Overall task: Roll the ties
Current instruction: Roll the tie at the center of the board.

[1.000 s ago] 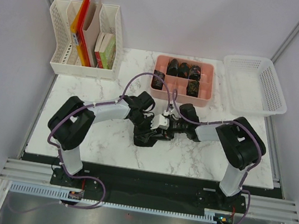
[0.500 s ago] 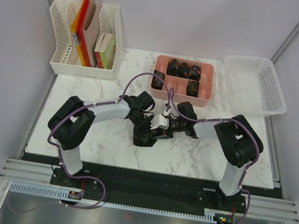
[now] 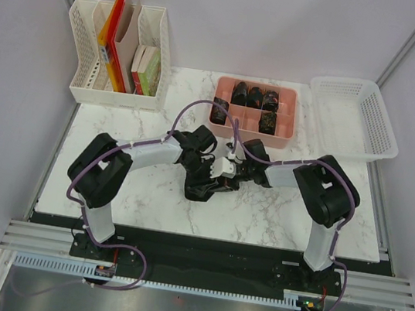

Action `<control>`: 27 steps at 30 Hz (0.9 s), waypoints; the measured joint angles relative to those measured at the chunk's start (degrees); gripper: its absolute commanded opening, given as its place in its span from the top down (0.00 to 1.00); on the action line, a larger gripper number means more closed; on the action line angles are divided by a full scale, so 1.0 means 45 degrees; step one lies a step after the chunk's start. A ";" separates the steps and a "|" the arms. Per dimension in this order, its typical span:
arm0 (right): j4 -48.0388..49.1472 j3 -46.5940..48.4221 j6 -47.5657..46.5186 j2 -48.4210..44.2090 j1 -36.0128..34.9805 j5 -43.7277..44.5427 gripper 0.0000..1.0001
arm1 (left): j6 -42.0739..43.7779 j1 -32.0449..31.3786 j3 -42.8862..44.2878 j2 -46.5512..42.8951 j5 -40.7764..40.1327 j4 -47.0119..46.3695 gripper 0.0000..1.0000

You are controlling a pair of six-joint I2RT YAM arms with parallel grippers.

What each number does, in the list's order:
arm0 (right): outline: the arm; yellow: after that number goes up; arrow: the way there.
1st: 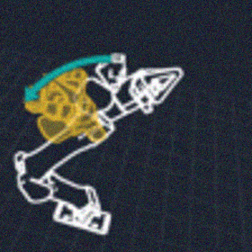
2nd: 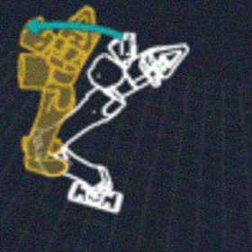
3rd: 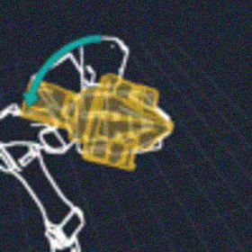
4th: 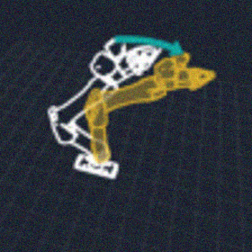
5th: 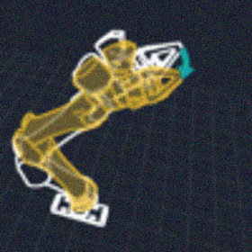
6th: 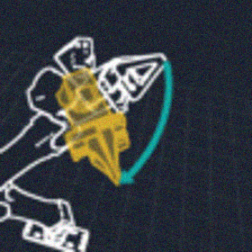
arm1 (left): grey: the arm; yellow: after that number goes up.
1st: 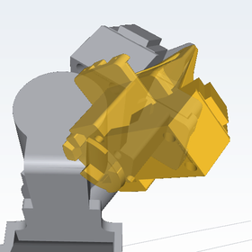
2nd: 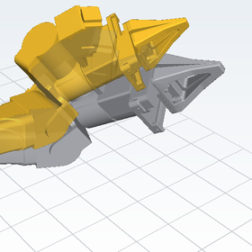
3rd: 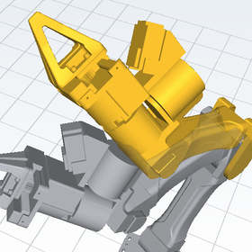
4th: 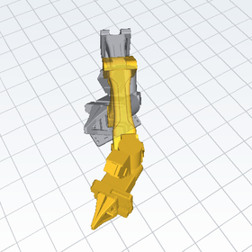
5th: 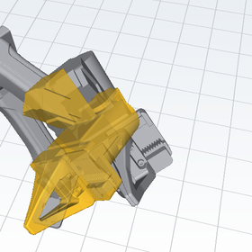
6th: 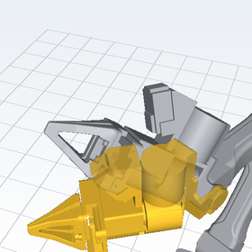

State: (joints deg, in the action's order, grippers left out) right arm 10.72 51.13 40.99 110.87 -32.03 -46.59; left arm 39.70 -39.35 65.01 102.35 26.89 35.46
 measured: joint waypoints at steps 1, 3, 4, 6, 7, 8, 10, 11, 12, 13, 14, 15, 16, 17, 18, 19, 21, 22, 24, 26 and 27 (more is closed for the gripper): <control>-0.0073 0.0015 -0.0058 0.0034 0.0000 0.0039 1.00 | -0.0005 -0.0010 0.0019 0.0000 0.0000 -0.0010 0.50; -0.0214 0.0039 -0.0117 0.0117 -0.0005 0.0092 1.00 | -0.0010 -0.0039 0.0024 0.0010 0.0010 -0.0058 0.50; -0.0291 0.0058 -0.0126 0.0155 0.0000 0.0112 1.00 | -0.0039 -0.0058 0.0029 0.0010 0.0015 -0.0087 0.50; -0.0423 0.0092 -0.0151 0.0189 0.0005 0.0151 1.00 | -0.0107 -0.0073 0.0029 0.0010 0.0019 -0.0151 0.49; -0.0500 0.0117 -0.0170 0.0189 0.0015 0.0199 1.00 | -0.0165 -0.0073 0.0029 0.0010 0.0024 -0.0189 0.48; -0.0554 0.0136 -0.0180 0.0194 0.0019 0.0223 1.00 | -0.0204 -0.0073 0.0029 0.0010 0.0029 -0.0223 0.47; -0.0646 0.0175 -0.0209 0.0228 0.0058 0.0311 1.00 | -0.0301 -0.0073 0.0029 0.0010 0.0029 -0.0316 0.46; -0.0714 0.0194 -0.0219 0.0248 0.0058 0.0335 1.00 | -0.0345 -0.0073 0.0024 0.0010 0.0024 -0.0350 0.45; -0.0801 0.0219 -0.0233 0.0262 0.0063 0.0364 1.00 | -0.0398 -0.0073 0.0024 0.0010 0.0024 -0.0389 0.45; -0.0889 0.0243 -0.0272 0.0277 0.0063 0.0374 1.00 | -0.0452 -0.0073 0.0024 0.0005 0.0024 -0.0427 0.44; -0.0957 0.0257 -0.0306 0.0287 0.0073 0.0384 1.00 | -0.0495 -0.0073 0.0024 0.0000 0.0029 -0.0471 0.44; -0.1001 0.0257 -0.0316 0.0287 0.0073 0.0398 1.00 | -0.0539 -0.0073 0.0019 -0.0019 0.0024 -0.0515 0.43; -0.1064 0.0267 -0.0340 0.0287 0.0083 0.0437 1.00 | -0.0602 -0.0073 0.0010 -0.0068 0.0024 -0.0554 0.42; -0.1137 0.0267 -0.0379 0.0287 0.0083 0.0466 1.00 | -0.0646 -0.0073 0.0005 -0.0136 0.0019 -0.0573 0.42; -0.1195 0.0267 -0.0403 0.0287 0.0087 0.0495 1.00 | -0.0704 -0.0078 -0.0010 -0.0233 0.0015 -0.0597 0.41; -0.1243 0.0267 -0.0408 0.0287 0.0097 0.0529 1.00 | -0.0806 -0.0078 -0.0039 -0.0369 -0.0005 -0.0617 0.40; -0.1292 0.0282 -0.0408 0.0287 0.0097 0.0554 1.00 | -0.1015 -0.0073 -0.0112 -0.0675 -0.0078 -0.0636 0.38; -0.1311 0.0291 -0.0408 0.0287 0.0097 0.0559 1.00 | -0.1151 -0.0073 -0.0160 -0.0831 -0.0121 -0.0651 0.38; -0.1341 0.0301 -0.0408 0.0287 0.0097 0.0563 1.00 | -0.1394 -0.0073 -0.0301 -0.1103 -0.0228 -0.0685 0.36; -0.1379 0.0316 -0.0408 0.0287 0.0097 0.0578 1.00 | -0.1758 -0.0073 -0.0534 -0.1409 -0.0282 -0.0767 0.33; -0.1384 0.0316 -0.0408 0.0287 0.0097 0.0583 1.00 | -0.1889 -0.0068 -0.0622 -0.1511 -0.0287 -0.0811 0.32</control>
State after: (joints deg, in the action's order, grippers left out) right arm 4.49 52.56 39.16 112.16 -31.59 -43.97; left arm 31.20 -39.66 62.22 95.55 25.61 31.81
